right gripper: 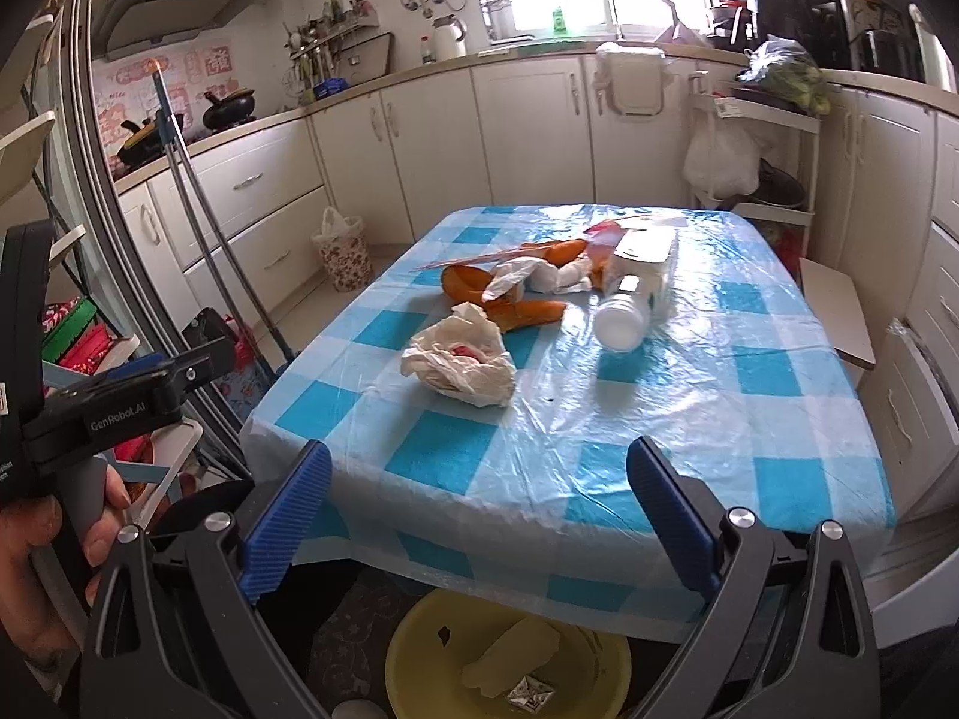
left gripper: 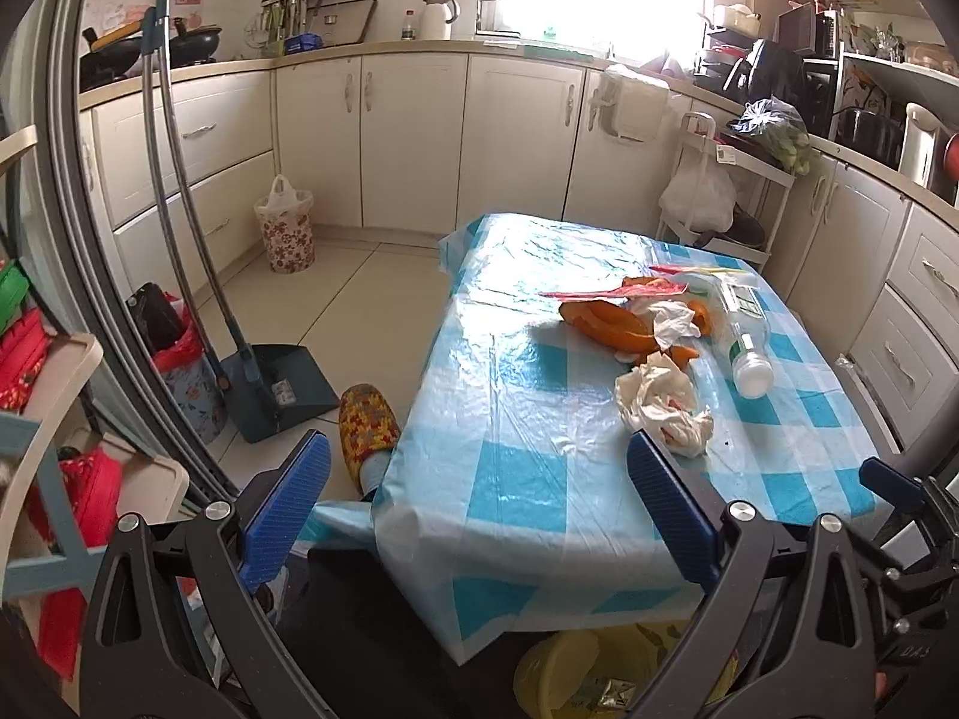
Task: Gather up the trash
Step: 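Grasp the red snack wrapper with the left tool and lift it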
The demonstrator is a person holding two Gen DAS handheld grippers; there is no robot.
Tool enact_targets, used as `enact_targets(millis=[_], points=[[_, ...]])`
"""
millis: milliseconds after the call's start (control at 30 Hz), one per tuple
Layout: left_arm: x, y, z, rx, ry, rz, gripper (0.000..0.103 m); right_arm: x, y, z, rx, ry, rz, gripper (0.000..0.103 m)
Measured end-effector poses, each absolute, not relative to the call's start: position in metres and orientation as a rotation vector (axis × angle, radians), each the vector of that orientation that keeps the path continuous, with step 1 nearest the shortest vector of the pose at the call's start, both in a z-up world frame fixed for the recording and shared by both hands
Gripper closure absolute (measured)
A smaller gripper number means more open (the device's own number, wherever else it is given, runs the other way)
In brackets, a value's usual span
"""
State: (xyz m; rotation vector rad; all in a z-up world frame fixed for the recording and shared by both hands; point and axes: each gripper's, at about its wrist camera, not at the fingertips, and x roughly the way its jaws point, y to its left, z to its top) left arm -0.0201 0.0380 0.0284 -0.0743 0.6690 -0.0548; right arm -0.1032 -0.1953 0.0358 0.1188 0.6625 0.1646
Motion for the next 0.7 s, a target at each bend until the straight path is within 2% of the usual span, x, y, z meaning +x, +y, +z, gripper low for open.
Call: enact_targets(millis=[200,367,700], points=[[0.027,0.029,0.041,-0.005,0.653,-0.146,0.007,-0.053,-0.170,0.032,0.058,0.703,0.260,0.008],[0.083,-0.007,0.041,0.160,0.665,-0.238,0.007,-0.031,-0.173,0.024,0.075,0.725,0.272,0.008],[0.175,-0.088,0.004,0.473,0.719,-0.341,0.008,-0.013,-0.201,0.009,0.182,0.756,0.267,0.008]])
